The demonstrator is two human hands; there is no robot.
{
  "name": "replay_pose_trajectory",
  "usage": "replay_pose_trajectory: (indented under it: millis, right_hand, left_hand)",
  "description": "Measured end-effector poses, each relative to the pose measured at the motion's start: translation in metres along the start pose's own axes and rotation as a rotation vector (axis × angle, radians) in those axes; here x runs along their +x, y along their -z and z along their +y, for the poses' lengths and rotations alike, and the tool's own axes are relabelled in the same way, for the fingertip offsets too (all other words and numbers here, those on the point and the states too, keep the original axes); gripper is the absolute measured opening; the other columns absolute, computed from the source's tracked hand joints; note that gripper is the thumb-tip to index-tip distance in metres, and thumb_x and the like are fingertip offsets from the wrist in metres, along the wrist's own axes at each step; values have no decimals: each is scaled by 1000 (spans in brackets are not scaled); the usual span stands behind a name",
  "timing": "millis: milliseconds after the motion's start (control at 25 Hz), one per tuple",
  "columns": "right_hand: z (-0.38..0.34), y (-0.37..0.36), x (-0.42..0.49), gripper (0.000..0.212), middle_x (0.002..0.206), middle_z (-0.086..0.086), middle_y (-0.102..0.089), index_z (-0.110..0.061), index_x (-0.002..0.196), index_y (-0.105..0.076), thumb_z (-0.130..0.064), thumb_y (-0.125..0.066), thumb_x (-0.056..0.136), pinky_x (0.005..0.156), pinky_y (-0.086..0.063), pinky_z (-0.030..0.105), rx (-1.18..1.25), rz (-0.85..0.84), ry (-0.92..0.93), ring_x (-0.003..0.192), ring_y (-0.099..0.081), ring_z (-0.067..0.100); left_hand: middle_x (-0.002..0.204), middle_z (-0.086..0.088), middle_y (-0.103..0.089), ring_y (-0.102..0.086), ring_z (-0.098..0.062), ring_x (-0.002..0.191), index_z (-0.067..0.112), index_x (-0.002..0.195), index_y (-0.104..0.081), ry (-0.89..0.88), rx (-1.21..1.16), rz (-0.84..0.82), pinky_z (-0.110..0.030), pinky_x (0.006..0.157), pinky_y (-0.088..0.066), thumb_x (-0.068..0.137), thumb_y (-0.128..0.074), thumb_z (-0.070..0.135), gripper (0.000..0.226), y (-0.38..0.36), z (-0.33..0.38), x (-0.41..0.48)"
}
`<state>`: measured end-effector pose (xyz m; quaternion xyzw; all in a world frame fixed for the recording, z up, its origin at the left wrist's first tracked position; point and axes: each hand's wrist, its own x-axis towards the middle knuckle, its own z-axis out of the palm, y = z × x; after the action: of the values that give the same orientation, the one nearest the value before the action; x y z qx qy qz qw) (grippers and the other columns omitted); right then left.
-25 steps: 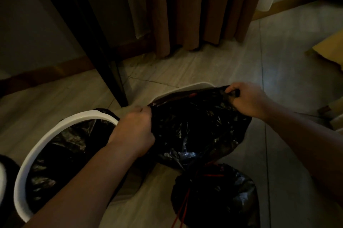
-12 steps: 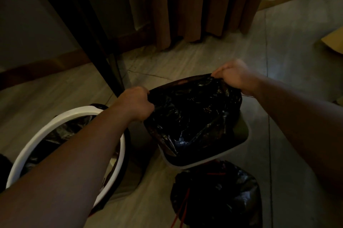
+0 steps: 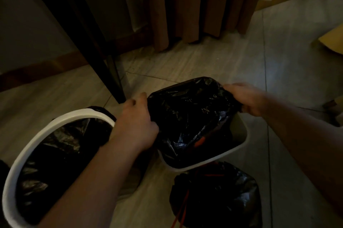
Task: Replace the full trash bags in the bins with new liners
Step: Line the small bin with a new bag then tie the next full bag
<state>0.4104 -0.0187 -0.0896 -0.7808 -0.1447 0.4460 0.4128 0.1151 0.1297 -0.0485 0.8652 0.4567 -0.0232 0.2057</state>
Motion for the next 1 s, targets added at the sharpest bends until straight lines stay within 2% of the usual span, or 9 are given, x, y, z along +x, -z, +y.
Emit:
replay_pose_trajectory:
  millis: [80,160,280,360,400,560,720,880,1000]
  right_hand:
    - [22,12,-14,30,91,3,-81,-17,113,-73,-44,-69,98,63,-61,35,69,16,16,82,-80,24]
    - [42,18,-25,25,82,7,-77,-12,106,-75,-34,-76,93,55,-59,33,157,27,15,69,-77,25]
    - [57,19,-41,9,77,10,-71,-13,83,-80,-18,-79,90,53,-57,32,236,22,14,64,-71,24]
    - [60,18,-50,16,74,9,-72,-15,74,-79,-14,-78,90,51,-56,31,222,47,32,61,-70,21]
    - [60,19,-55,16,73,8,-71,-15,74,-77,-12,-78,90,51,-55,31,227,79,27,60,-69,21]
    - [63,19,-72,12,67,7,-66,-8,83,-68,-8,-74,94,48,-54,32,275,107,-10,55,-64,21]
    - [63,14,-91,5,69,7,-65,-5,89,-69,-6,-69,94,48,-54,31,207,97,-41,56,-65,22]
    - [66,2,-95,11,76,12,-62,-7,86,-67,-14,-69,94,48,-52,31,101,261,21,54,-58,21]
    - [58,-7,-95,51,57,9,-55,-9,68,-66,-54,-67,93,50,-48,32,-237,369,198,48,-54,18]
  left_hand:
    - [146,-9,-45,-58,-32,121,34,154,-35,-7,-98,90,-35,86,-48,90,-68,36,72,-15,4,-37]
    - [144,-7,-46,-59,-20,104,38,155,-36,36,-164,144,-23,81,-43,91,-68,42,72,-33,3,-65]
    - [109,11,-65,-58,-5,73,41,146,-41,111,-379,203,-8,54,-38,91,-72,41,63,-46,0,-86]
    - [81,13,-72,-68,1,69,43,138,-41,184,-556,197,-12,44,-46,92,-74,35,58,-52,-6,-91]
    - [80,17,-73,-70,1,66,44,135,-41,238,-640,170,-14,45,-50,92,-75,33,56,-56,-9,-93]
    - [95,-4,-76,-79,-24,77,35,113,-55,519,-1008,47,-51,69,-66,92,-79,27,33,-80,-14,-103]
    - [77,-7,-78,-77,-22,69,9,102,-68,652,-1348,31,-33,56,-61,91,-78,8,15,-88,-10,-114]
    - [73,-7,-76,-75,-21,61,2,95,-68,677,-1435,-36,-32,56,-60,93,-75,4,7,-84,-2,-121]
    - [86,-16,-75,-76,-23,65,2,99,-69,707,-1462,-111,-35,56,-62,96,-73,6,7,-82,5,-124]
